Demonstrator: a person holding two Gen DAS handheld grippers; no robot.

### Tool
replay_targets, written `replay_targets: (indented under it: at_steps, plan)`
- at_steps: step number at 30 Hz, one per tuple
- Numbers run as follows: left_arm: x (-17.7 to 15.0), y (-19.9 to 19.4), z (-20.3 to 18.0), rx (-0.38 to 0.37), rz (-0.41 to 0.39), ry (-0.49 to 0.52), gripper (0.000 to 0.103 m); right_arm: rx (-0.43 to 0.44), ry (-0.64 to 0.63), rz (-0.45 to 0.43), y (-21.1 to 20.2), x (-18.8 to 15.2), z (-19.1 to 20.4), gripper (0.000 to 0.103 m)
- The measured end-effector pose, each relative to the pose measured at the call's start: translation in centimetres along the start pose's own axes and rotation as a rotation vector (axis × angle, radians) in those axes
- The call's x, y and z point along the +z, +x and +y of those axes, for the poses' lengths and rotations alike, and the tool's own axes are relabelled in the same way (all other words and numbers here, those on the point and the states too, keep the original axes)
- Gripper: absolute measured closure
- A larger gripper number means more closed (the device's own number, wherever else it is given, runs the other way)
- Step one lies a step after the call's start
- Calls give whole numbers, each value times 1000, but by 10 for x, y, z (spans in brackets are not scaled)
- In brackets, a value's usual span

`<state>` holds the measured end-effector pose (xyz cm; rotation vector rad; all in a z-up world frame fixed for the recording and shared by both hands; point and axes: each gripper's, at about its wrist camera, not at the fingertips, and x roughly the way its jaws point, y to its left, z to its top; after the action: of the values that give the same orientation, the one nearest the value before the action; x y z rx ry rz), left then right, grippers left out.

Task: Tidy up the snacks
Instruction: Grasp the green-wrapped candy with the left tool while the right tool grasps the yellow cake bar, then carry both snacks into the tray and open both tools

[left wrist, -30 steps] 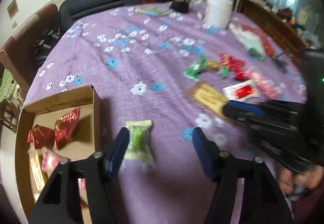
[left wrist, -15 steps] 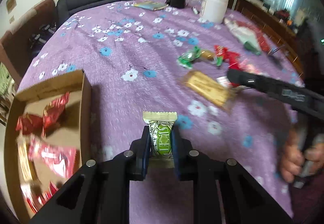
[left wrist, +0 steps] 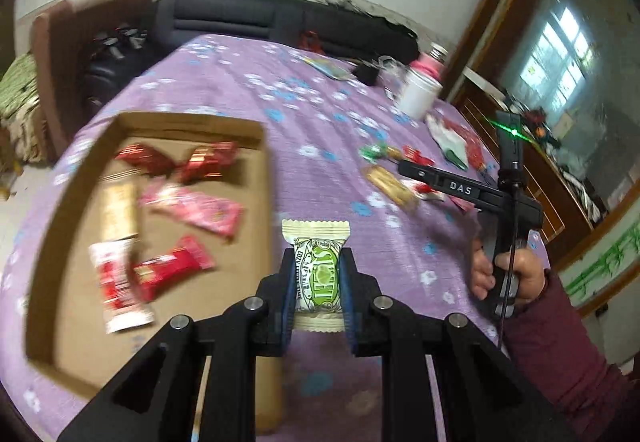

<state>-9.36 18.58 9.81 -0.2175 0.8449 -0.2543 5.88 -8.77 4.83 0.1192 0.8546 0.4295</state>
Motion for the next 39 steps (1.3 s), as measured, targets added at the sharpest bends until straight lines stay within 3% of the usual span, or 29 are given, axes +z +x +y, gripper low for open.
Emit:
replay_targets:
  at_steps: [5, 8, 9, 11, 15, 23, 29, 34, 37, 38, 39]
  plan:
    - [-16, -32, 46, 62, -44, -74, 84, -70, -48, 134, 37, 1, 3, 40]
    - [-26, -44, 77, 99, -52, -131, 84, -136, -108, 148, 45, -4, 10, 42]
    - [-29, -45, 86, 108, -50, -150, 84, -170, -128, 158, 47, -5, 15, 45]
    - [-35, -46, 103, 125, -44, -190, 84, -208, -153, 166, 48, -7, 22, 67]
    - [-43, -48, 116, 122, -53, -227, 84, -238, -157, 168, 45, -13, 31, 68]
    - [-47, -43, 119, 147, -37, -224, 84, -155, -108, 100, -1, -12, 49, 67]
    - [-48, -23, 125, 167, 21, -239, 84, -35, -167, 78, -33, -15, 105, 67]
    - [-50, -14, 125, 212, 41, -229, 84, 73, -235, 105, -32, -23, 161, 67]
    - [-50, -16, 128, 206, 34, -246, 78, 142, -282, 133, -24, -34, 200, 66]
    - [-50, -18, 130, 208, 29, -254, 70, 151, -306, 141, -19, -38, 213, 66]
    - [-50, -20, 132, 210, 23, -270, 53, 155, -329, 148, -16, -42, 225, 66]
